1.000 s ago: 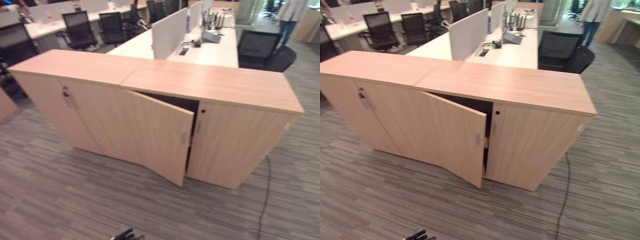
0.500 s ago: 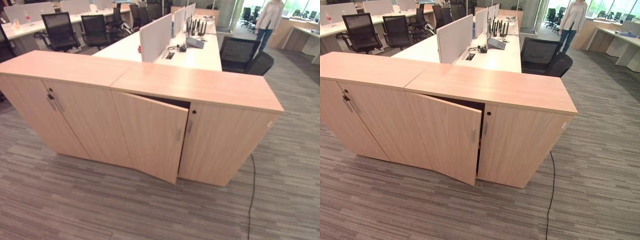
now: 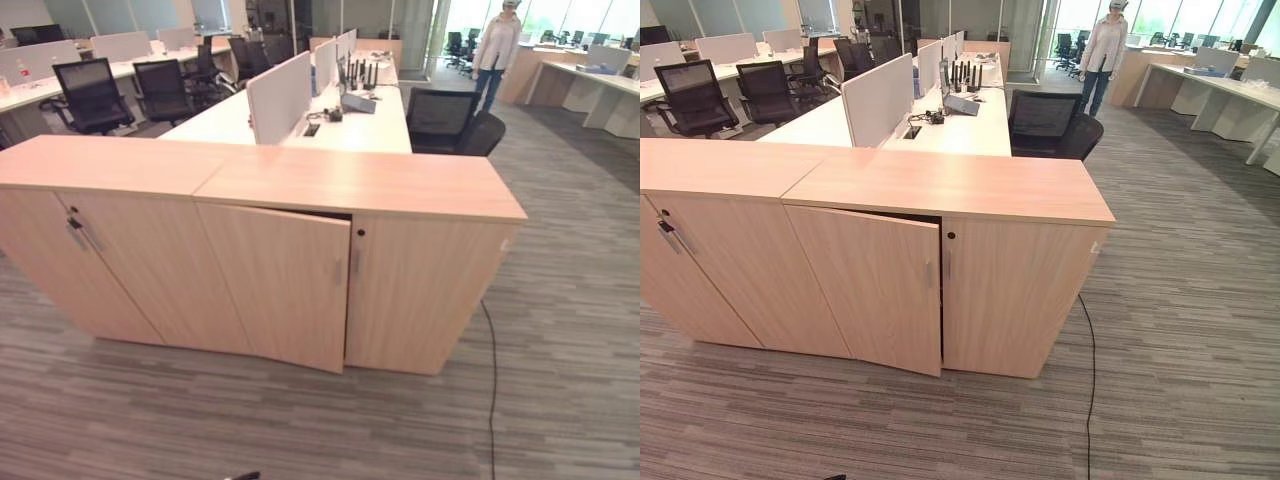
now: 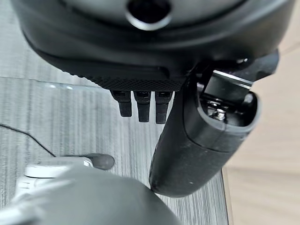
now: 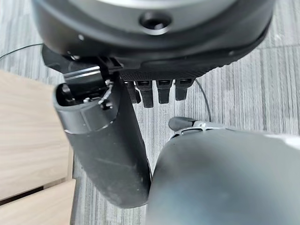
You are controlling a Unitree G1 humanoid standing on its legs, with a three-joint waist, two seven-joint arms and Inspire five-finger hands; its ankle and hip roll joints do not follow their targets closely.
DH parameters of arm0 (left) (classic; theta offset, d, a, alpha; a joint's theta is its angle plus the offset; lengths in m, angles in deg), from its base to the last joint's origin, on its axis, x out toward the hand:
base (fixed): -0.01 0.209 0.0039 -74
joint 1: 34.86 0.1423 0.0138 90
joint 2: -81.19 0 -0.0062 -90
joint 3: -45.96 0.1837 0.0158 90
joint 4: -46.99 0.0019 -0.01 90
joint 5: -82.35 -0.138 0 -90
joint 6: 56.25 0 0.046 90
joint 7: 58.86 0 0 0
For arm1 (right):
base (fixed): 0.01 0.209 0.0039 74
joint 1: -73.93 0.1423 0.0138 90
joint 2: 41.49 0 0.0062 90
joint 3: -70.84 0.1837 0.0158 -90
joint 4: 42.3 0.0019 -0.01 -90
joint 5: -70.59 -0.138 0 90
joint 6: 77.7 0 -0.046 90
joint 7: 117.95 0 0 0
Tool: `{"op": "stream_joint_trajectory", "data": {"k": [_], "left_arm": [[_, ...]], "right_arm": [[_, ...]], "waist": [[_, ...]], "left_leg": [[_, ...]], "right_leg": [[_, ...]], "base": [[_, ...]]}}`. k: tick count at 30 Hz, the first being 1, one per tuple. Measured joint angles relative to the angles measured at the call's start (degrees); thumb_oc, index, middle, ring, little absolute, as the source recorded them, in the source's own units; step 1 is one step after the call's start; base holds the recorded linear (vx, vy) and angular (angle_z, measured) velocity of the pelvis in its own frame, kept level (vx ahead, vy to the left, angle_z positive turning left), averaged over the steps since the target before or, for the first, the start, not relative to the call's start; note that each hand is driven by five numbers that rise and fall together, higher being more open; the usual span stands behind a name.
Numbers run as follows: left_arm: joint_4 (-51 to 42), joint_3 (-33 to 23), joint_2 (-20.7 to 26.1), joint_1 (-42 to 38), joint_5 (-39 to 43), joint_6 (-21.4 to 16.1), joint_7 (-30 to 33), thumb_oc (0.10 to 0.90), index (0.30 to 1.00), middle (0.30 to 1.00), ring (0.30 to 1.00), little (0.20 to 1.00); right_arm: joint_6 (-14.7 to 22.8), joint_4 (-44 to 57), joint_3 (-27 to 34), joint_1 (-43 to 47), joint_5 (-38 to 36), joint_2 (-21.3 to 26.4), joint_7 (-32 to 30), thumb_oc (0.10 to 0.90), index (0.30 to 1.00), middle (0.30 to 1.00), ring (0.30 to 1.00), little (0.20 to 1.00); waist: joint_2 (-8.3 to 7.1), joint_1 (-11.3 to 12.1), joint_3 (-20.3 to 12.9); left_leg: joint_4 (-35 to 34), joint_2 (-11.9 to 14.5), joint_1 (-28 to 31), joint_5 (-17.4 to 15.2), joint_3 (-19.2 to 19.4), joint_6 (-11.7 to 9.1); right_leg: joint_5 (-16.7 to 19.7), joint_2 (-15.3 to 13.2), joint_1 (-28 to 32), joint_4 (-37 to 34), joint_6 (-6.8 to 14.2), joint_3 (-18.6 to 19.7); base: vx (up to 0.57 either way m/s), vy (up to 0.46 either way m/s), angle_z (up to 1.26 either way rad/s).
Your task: Put the empty folder in the office cabinet
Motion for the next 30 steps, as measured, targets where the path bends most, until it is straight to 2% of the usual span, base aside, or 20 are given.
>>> {"op": "stream_joint_trajectory", "data": {"k": [8,15,30], "left_arm": [[4.13,-4.59,-1.72,-0.31,0.07,0.0,0.0,0.8,0.9,0.9,0.9,0.9],[4.22,-5.21,-2.09,0.0,0.17,0.07,0.02,0.8,0.9,0.9,0.9,0.9],[4.2,-4.4,-2.28,-0.23,0.14,0.06,0.0,0.8,0.9,0.9,0.9,0.9]], "right_arm": [[-0.08,1.05,0.21,-0.21,0.91,0.26,0.03,0.8,0.9,0.9,0.9,0.9],[-0.17,1.03,0.21,-0.32,0.96,0.5,0.03,0.8,0.9,0.9,0.9,0.9],[-0.18,1.04,0.24,-0.41,0.95,1.08,0.02,0.8,0.9,0.9,0.9,0.9]], "waist": [[0.48,0.01,-0.31],[1.43,0.05,-0.12],[2.05,-0.03,-0.52]], "left_leg": [[-0.07,0.52,0.16,0.01,0.26,-0.07],[-0.09,0.55,1.01,-0.1,0.12,-0.01],[-0.09,0.55,1.01,-0.06,0.0,-0.06]], "right_leg": [[0.22,0.29,0.0,0.0,-0.48,0.05],[-0.19,0.28,0.92,-0.01,-0.18,-0.04],[-0.13,0.3,0.92,-0.01,-0.26,-0.06]], "base": [[0.0,0.001,-0.01],[0.0,0.0,0.0],[0.0,0.0,0.0]]}}
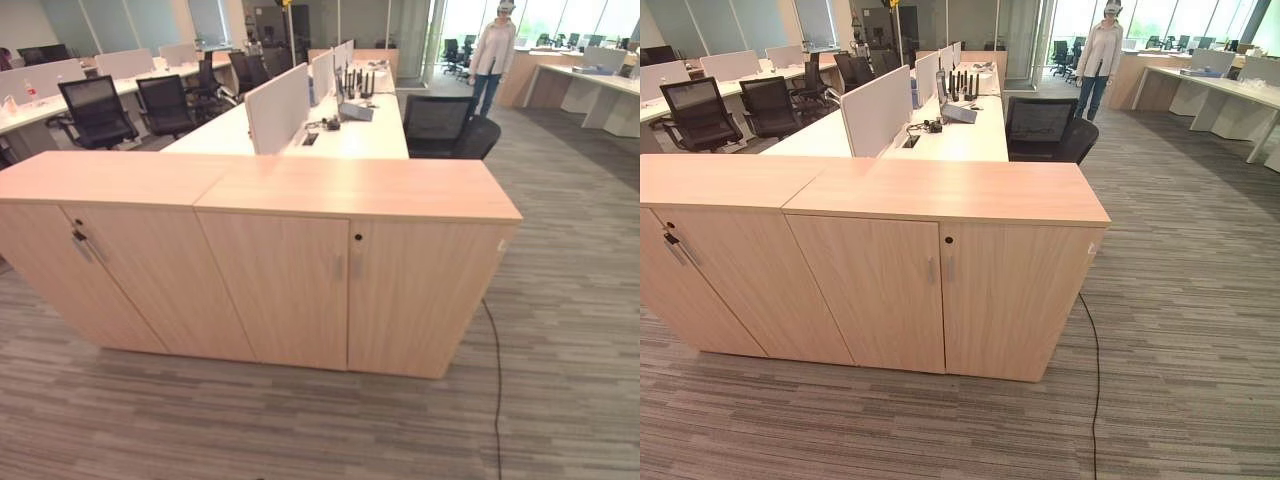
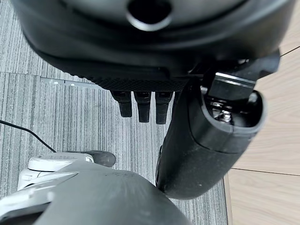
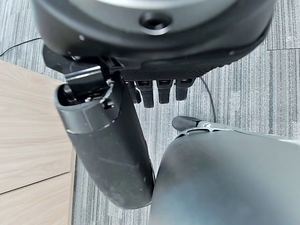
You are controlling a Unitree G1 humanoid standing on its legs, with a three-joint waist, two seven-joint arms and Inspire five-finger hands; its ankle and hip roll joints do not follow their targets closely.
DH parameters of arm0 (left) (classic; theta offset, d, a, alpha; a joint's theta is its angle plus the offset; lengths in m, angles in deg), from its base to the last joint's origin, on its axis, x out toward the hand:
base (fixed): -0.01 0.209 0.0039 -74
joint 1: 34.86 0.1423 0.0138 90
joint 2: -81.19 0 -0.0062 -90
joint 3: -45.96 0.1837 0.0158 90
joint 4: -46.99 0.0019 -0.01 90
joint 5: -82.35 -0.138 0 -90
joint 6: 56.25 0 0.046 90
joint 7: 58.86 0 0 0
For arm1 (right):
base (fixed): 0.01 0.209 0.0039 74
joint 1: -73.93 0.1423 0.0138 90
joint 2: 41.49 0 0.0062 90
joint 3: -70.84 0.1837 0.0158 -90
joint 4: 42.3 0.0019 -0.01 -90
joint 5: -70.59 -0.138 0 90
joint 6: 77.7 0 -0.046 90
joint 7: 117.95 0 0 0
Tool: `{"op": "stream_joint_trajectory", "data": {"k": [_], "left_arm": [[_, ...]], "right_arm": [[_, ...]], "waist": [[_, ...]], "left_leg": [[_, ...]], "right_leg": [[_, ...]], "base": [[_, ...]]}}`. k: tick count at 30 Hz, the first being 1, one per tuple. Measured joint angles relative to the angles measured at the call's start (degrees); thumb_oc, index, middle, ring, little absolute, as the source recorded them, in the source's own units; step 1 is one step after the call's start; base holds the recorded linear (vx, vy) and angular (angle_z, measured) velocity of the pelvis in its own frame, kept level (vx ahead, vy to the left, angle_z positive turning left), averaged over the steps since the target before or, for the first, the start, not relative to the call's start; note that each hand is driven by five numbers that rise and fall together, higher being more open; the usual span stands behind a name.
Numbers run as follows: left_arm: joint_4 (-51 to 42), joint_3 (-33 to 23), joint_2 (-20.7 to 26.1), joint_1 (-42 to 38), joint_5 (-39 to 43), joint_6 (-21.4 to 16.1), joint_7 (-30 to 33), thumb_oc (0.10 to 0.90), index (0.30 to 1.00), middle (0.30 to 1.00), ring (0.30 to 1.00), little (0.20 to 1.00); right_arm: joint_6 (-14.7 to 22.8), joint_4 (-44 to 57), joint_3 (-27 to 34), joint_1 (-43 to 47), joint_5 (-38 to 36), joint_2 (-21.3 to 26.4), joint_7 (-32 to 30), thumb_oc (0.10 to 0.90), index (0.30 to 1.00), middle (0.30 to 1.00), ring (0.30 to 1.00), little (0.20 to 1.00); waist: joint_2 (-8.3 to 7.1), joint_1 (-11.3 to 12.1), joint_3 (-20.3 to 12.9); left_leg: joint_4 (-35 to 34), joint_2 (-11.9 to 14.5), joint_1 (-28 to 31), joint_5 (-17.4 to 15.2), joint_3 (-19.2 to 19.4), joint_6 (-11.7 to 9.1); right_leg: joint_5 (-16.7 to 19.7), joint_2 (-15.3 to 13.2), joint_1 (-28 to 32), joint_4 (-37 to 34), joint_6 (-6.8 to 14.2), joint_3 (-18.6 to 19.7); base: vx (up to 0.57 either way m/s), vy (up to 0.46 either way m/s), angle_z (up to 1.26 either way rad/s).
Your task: Put the empty folder in the office cabinet
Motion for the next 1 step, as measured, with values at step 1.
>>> {"op": "stream_joint_trajectory", "data": {"k": [1], "left_arm": [[0.0,0.0,0.0,0.0,-0.01,0.0,0.0,0.8,0.9,0.9,0.9,0.9]], "right_arm": [[0.0,0.0,0.0,0.0,0.0,0.0,0.0,0.8,0.9,0.9,0.9,0.9]], "waist": [[0.01,0.0,0.0]], "left_leg": [[0.0,0.0,0.01,0.0,0.01,0.0]], "right_leg": [[0.0,0.0,0.0,0.0,0.0,0.0]], "base": [[0.0,0.0,0.0]]}}
